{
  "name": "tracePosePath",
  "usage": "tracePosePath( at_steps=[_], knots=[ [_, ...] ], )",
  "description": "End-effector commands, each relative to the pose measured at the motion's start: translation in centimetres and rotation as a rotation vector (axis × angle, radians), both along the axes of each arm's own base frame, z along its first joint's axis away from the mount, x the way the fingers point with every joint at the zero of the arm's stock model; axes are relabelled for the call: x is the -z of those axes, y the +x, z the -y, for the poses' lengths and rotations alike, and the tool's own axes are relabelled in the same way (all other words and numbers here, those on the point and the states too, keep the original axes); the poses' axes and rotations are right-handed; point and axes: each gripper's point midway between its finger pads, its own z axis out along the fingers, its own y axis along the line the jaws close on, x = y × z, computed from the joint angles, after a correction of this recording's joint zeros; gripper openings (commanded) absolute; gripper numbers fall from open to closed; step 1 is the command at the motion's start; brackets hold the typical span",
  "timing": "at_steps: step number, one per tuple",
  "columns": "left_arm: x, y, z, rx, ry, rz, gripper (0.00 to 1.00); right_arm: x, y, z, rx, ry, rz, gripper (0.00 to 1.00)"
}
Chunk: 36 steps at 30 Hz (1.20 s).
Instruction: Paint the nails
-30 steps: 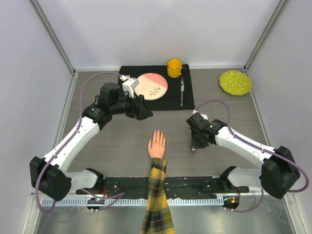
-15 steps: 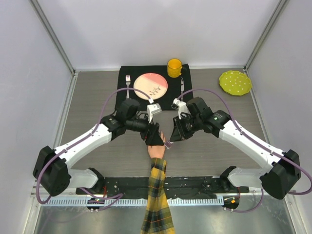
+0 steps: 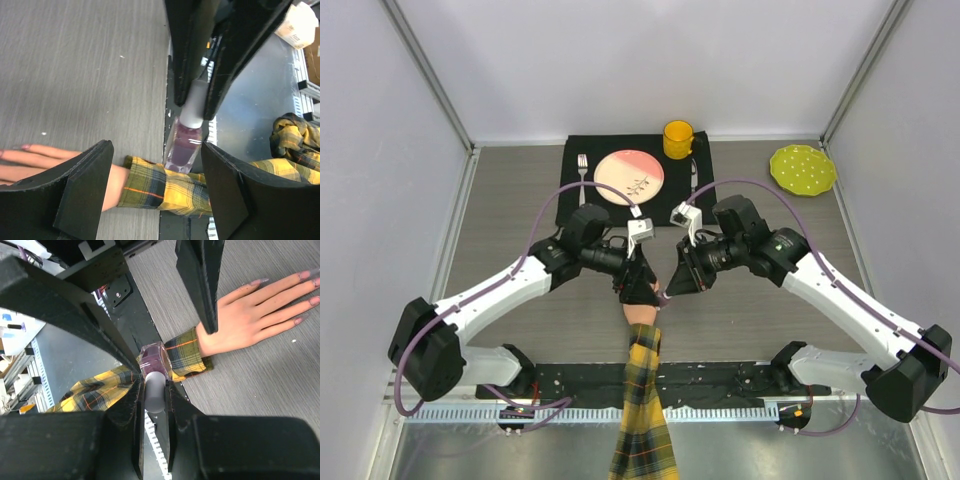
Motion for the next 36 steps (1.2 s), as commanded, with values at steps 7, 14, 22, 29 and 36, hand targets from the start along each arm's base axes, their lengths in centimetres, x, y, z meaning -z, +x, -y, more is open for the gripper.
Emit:
tracePosePath(
  at_steps=[7, 14, 22, 29, 36],
  knots=[
    [-2.0, -1.4, 0.8, 0.07, -0.085, 0.061, 0.61, -4.2, 1.1, -1.5, 0.013, 0.137, 0.105, 0.01],
    [-2.6, -1.3, 0.7, 0.055, -0.094, 0.087, 0.35, -4.1, 1.3, -1.4, 0.028, 0.124, 0.105, 0.01],
    [-4.2, 7.0, -1.2, -0.463, -0.047, 0.318, 0.0, -6.2, 10.4, 1.1, 0.649, 0.05, 0.139, 0.66],
    [-7.9, 9.9, -3.8, -0.739, -0.164, 0.408, 0.0, -10.3, 12.8, -1.3, 0.753, 0.231, 0.163, 0.7],
    [-8.5, 9.7, -3.7, -0.747, -0.189, 0.377, 0.0, -10.4, 13.6, -4.1, 0.712, 0.197, 0.216, 0.57]
  ],
)
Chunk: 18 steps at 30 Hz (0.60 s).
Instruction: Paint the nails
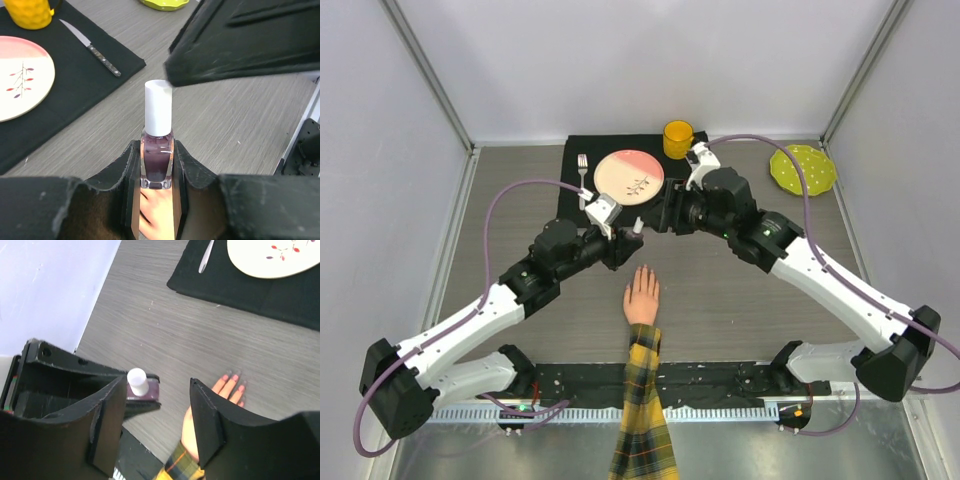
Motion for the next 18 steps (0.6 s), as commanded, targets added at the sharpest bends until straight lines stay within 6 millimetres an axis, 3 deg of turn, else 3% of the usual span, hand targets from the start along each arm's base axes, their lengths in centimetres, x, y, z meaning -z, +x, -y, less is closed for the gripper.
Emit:
tracePosePath(
  at_steps=[1, 11, 18],
  knots=[
    [-3.0, 0.7, 0.0, -0.051, -0.096, 0.052, 0.0, -2.6, 1.2, -1.6, 0.027, 0.028, 0.091, 0.55],
    [-3.2, 0.6, 0.1, -0.047, -0.109, 0.042, 0.0, -1.3, 1.3, -3.2, -0.024, 0.008, 0.099, 0.36],
    [-3.9, 0.3, -0.1, -0.041, -0.116, 0.055, 0.0, -1.1, 0.7, -4.5, -0.086, 0.045, 0.081, 0.29]
  ],
)
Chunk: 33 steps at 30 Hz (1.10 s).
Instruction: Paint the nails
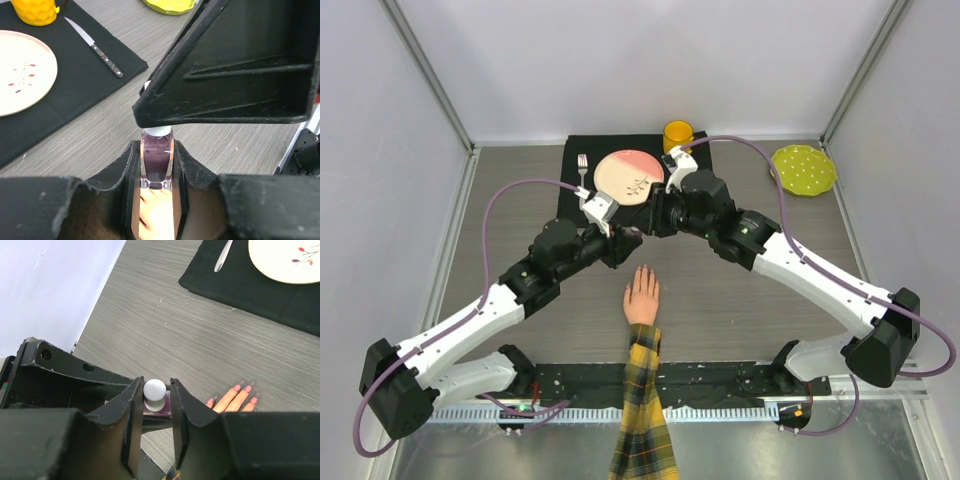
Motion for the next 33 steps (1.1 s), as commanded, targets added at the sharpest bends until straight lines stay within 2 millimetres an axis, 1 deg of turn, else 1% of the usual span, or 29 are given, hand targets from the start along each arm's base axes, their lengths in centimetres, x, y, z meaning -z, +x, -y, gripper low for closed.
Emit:
tracePosePath(
  at_steps=[1, 2, 3, 4, 7, 8, 9, 10, 11, 12, 13, 14, 15, 16, 17, 19, 21, 22, 24, 25, 26, 27, 28, 29, 30, 31, 32, 33],
  knots=[
    [-3.7, -0.1, 0.1, 0.001, -0.084, 0.082, 0.0, -2.2, -0.1, -1.2, -0.046, 0.064, 0.048, 0.25],
    [-4.0, -0.4, 0.0, 0.008, -0.089, 0.083, 0.0, -2.2, -0.2, -1.3, -0.059, 0.065, 0.05, 0.12],
    [-4.2, -0.5, 0.0, 0.014, -0.094, 0.084, 0.0, -2.2, -0.4, -1.4, -0.074, 0.069, 0.055, 0.04],
    [-4.4, -0.7, 0.0, 0.023, -0.099, 0.086, 0.0, -2.3, -0.9, -1.7, -0.107, 0.074, 0.056, 0.01],
    [-5.5, -2.9, 0.8, 0.158, -0.12, 0.097, 0.0, -2.3, -2.0, -2.0, -0.213, 0.059, 0.11, 0.01],
    [-5.9, -4.9, 1.6, 0.277, -0.139, 0.089, 0.0, -3.2, -3.3, -2.5, -0.322, 0.072, 0.175, 0.01],
    [-6.4, -6.2, 1.8, 0.356, -0.156, 0.091, 0.0, -2.5, -4.7, -2.9, -0.417, 0.083, 0.19, 0.01],
    [-7.0, -7.2, 1.9, 0.417, -0.173, 0.089, 0.0, -2.6, -6.0, -3.0, -0.506, 0.102, 0.223, 0.01],
    [-7.3, -9.9, 2.2, 0.568, -0.196, 0.065, 0.0, -3.9, -8.3, -3.3, -0.642, 0.17, 0.277, 0.01],
    [-8.3, -11.0, 2.2, 0.627, -0.22, 0.085, 0.0, -2.5, -9.1, -3.0, -0.69, 0.17, 0.265, 0.01],
    [-8.7, -11.9, 2.1, 0.668, -0.233, 0.09, 0.0, -2.9, -9.5, -2.8, -0.727, 0.199, 0.288, 0.01],
    [-9.0, -12.7, 1.9, 0.709, -0.243, 0.095, 0.0, -3.1, -10.6, -2.7, -0.798, 0.236, 0.3, 0.01],
    [-9.4, -13.6, 1.7, 0.751, -0.251, 0.105, 0.0, -3.4, -11.2, -2.7, -0.819, 0.265, 0.282, 0.01],
    [-9.7, -14.1, 1.4, 0.761, -0.255, 0.121, 0.0, -3.6, -11.5, -2.6, -0.845, 0.285, 0.277, 0.01],
    [-9.8, -14.2, 1.3, 0.76, -0.253, 0.13, 0.0, -4.2, -11.8, -2.7, -0.859, 0.317, 0.297, 0.01],
    [-9.9, -14.0, 0.9, 0.726, -0.239, 0.162, 0.0, -4.5, -12.6, -2.7, -0.895, 0.365, 0.26, 0.01],
    [-9.9, -13.8, 0.6, 0.7, -0.225, 0.175, 0.0, -4.4, -12.6, -2.8, -0.901, 0.379, 0.258, 0.01],
    [-9.5, -13.3, 0.6, 0.676, -0.205, 0.178, 0.0, -4.5, -12.6, -2.8, -0.896, 0.382, 0.251, 0.01],
    [-9.6, -12.7, 0.4, 0.638, -0.191, 0.188, 0.0, -4.3, -12.0, -2.8, -0.856, 0.372, 0.242, 0.01],
    [-9.1, -11.6, 0.3, 0.574, -0.168, 0.179, 0.0, -4.2, -11.0, -3.0, -0.798, 0.348, 0.256, 0.01],
    [-8.9, -10.7, 0.3, 0.534, -0.152, 0.177, 0.0, -4.0, -10.4, -2.9, -0.759, 0.32, 0.228, 0.07],
    [-8.9, -9.9, 0.2, 0.489, -0.139, 0.176, 0.0, -3.9, -9.5, -2.9, -0.706, 0.295, 0.222, 0.16],
    [-8.9, -8.1, -0.2, 0.399, -0.115, 0.202, 0.0, -3.7, -7.3, -2.8, -0.576, 0.254, 0.224, 0.27],
    [-7.5, -7.4, -0.4, 0.358, -0.069, 0.158, 0.0, -3.7, -6.4, -2.3, -0.514, 0.213, 0.202, 0.34],
    [-7.3, -6.4, -0.7, 0.305, -0.053, 0.158, 0.0, -3.5, -5.1, -1.8, -0.425, 0.18, 0.191, 0.4],
    [-7.0, -5.5, -1.0, 0.262, -0.033, 0.158, 0.0, -3.8, -3.7, -1.1, -0.314, 0.157, 0.203, 0.5],
    [-6.5, -4.1, -1.6, 0.178, -0.006, 0.163, 0.0, -4.2, -3.1, -0.7, -0.257, 0.147, 0.196, 0.56],
    [-6.2, -3.3, -2.0, 0.139, 0.008, 0.162, 0.0, -4.4, -2.5, -0.3, -0.193, 0.137, 0.187, 0.61]
  ],
)
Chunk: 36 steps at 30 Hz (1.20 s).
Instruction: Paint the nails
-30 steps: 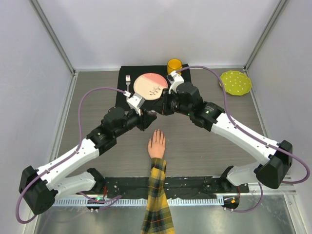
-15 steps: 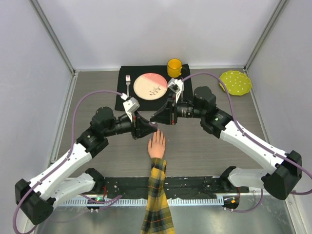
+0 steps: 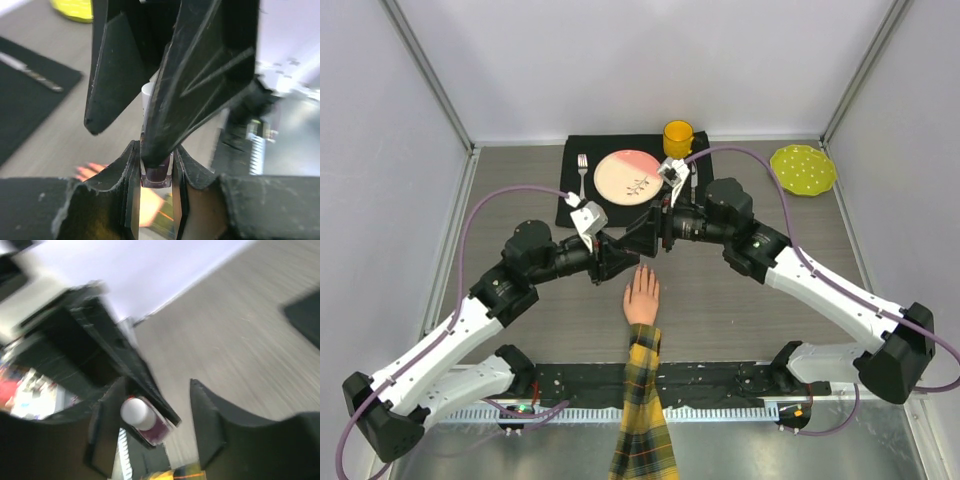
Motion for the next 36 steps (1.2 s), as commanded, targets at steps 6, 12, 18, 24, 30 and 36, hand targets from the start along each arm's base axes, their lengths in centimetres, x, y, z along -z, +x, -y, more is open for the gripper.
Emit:
tracePosePath(
  at_steps=[6, 12, 18, 24, 30, 36],
  knots=[
    [-0.8, 5.5, -1.7, -0.268, 0.081, 0.142, 0.0, -0.7, 6.1, 3.0, 0.593, -0.176, -0.052, 0.7],
    [-0.9, 6.0, -2.2, -0.314, 0.061, 0.146, 0.0, -0.7, 5.4, 1.5, 0.606, -0.216, -0.031, 0.51],
    [-1.4, 5.8, -2.3, -0.32, 0.033, 0.137, 0.0, -0.4, 5.0, 0.1, 0.575, -0.222, -0.028, 0.42],
    [-2.0, 4.6, -1.8, -0.262, -0.005, 0.131, 0.0, -0.3, 4.6, -0.4, 0.537, -0.2, -0.023, 0.29],
    [-2.6, 1.0, -0.5, -0.065, -0.054, 0.129, 0.0, -0.3, 3.3, -0.3, 0.448, -0.208, 0.045, 0.01],
    [-3.9, -5.9, 0.5, 0.329, -0.102, 0.13, 0.0, -2.4, -4.6, -0.7, -0.128, -0.025, 0.143, 0.01]
  ],
)
